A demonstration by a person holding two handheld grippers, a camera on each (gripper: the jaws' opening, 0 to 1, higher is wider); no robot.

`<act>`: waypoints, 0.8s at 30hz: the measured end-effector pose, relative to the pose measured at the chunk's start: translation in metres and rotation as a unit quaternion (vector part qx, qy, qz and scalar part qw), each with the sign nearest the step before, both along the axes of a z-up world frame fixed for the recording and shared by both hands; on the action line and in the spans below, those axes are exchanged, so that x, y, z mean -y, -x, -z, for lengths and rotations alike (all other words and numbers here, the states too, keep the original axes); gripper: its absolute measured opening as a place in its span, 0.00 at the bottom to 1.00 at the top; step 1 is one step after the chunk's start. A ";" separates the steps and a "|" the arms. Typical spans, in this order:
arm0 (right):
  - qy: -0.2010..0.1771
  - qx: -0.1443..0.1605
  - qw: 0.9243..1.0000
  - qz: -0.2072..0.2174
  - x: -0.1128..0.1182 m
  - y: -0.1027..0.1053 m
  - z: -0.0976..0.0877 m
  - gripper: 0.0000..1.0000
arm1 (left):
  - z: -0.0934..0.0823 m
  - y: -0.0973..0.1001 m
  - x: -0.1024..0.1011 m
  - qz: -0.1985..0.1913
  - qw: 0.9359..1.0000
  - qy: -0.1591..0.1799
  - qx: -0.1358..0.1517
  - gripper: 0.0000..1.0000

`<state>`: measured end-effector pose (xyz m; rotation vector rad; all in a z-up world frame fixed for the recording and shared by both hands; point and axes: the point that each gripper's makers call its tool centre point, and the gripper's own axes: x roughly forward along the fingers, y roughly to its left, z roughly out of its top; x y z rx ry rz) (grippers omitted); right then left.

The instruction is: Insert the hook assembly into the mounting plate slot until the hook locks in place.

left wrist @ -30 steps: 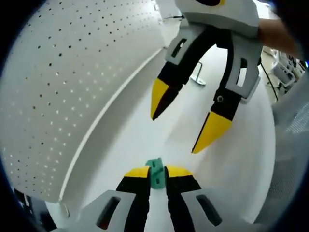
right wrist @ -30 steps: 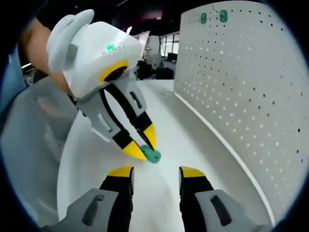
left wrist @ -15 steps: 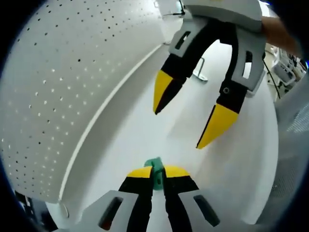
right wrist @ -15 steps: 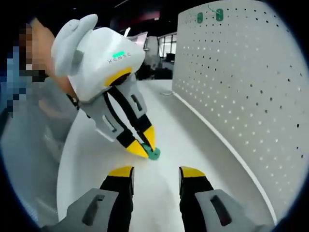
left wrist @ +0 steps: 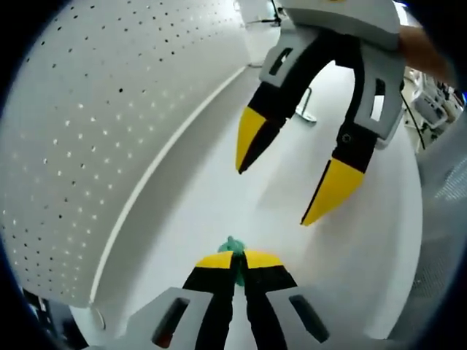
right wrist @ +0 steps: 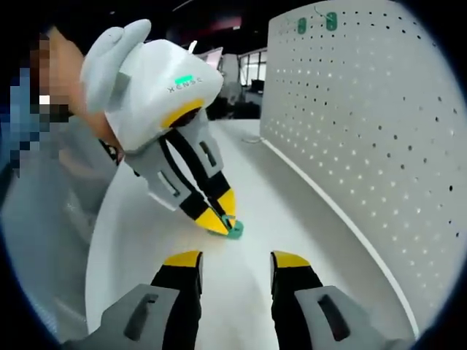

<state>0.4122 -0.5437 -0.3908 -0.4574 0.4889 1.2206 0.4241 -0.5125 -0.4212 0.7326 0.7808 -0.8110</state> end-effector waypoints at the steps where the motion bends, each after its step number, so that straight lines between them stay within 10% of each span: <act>1: 0.000 0.000 1.000 0.000 0.000 0.000 0.000 0.36 | 0.000 0.000 0.000 0.000 1.000 0.000 0.000 0.04; 24: 0.007 0.019 1.000 -0.024 -0.008 0.005 -0.018 0.36 | -0.039 0.008 -0.005 0.018 0.998 0.059 0.027 0.04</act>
